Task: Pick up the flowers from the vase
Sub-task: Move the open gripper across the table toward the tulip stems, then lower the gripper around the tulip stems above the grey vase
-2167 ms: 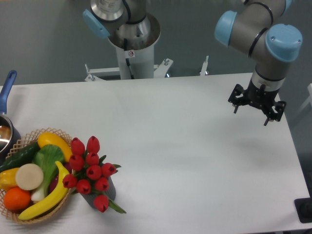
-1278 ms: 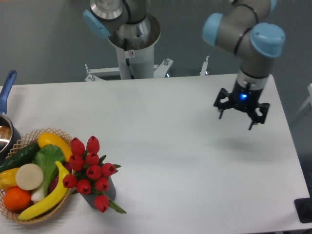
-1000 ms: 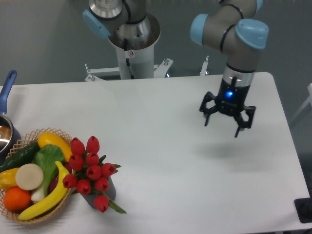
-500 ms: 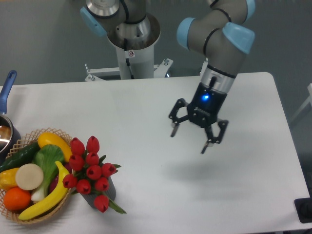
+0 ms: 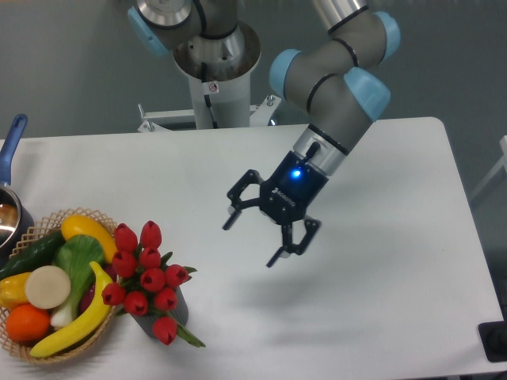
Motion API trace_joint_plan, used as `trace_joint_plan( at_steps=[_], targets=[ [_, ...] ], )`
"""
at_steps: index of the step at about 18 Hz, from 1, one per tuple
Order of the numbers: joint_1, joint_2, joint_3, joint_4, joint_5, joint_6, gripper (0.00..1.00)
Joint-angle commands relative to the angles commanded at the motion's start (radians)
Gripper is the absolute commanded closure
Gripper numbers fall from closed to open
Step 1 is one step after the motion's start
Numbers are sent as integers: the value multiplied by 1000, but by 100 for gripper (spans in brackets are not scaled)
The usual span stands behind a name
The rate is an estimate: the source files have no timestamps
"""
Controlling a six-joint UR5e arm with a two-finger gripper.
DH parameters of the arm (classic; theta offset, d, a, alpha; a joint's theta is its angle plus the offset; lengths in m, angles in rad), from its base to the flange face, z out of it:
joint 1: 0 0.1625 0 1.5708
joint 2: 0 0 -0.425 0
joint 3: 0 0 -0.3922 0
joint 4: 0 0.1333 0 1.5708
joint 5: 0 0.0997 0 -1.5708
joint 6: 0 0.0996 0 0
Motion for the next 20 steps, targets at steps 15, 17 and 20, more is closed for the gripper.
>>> trace_joint_plan(
  at_steps=[15,17,20],
  targets=[
    [-129,-98,34,35,0,3,0],
    [-143,-100,37,35,0,2,0],
    [-156,-106,41,35,-2,2,0]
  ],
)
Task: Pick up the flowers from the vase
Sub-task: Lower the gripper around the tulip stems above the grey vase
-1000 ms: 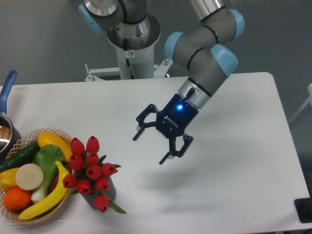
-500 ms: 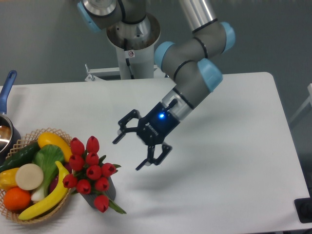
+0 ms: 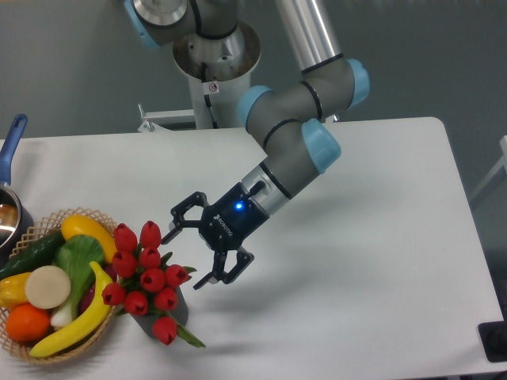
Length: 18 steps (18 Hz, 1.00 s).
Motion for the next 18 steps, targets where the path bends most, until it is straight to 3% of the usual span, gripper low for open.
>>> trace_joint_plan(
  at_steps=[3,18],
  targets=[
    [-23,-6,6,28,0,0,0],
    [-66,-37,37,29,0,-2,0]
  ],
)
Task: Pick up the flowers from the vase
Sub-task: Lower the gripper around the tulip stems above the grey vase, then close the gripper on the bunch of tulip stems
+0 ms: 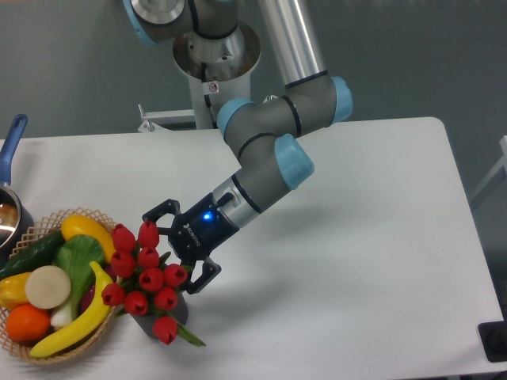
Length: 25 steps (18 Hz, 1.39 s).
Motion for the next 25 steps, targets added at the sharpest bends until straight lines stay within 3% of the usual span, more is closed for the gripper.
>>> trace_joint_plan(
  at_steps=[2,3,9,12,25],
  targets=[
    [0,0,0,0,0,0,0],
    [0,0,0,0,0,0,5],
    [0,3,0,-2,0,-6,65],
    [2,5,0,-2,0,-11,84],
    [15,47,-6,-2,-26,-64,86]
  ],
)
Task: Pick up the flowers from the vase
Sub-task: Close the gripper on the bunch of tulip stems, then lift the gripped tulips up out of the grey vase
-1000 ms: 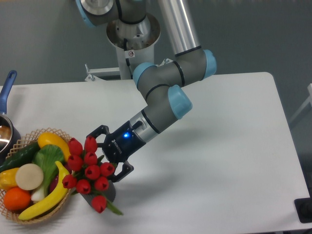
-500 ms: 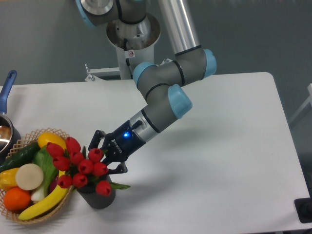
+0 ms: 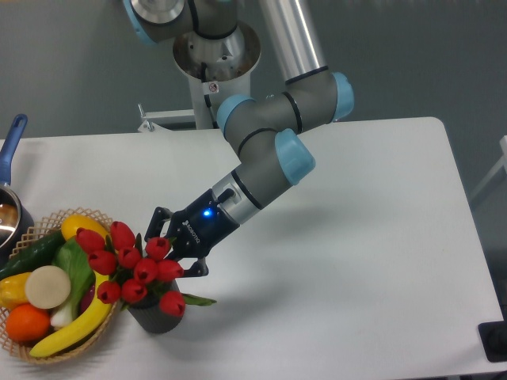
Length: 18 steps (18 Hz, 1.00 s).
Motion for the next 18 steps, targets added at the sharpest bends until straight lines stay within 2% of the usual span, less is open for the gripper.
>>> trace_joint_plan(
  at_steps=[12,18],
  targets=[
    [46,87,14,0,-52,-75,86],
    [58,94,73,0,-52,-170,86]
  ],
)
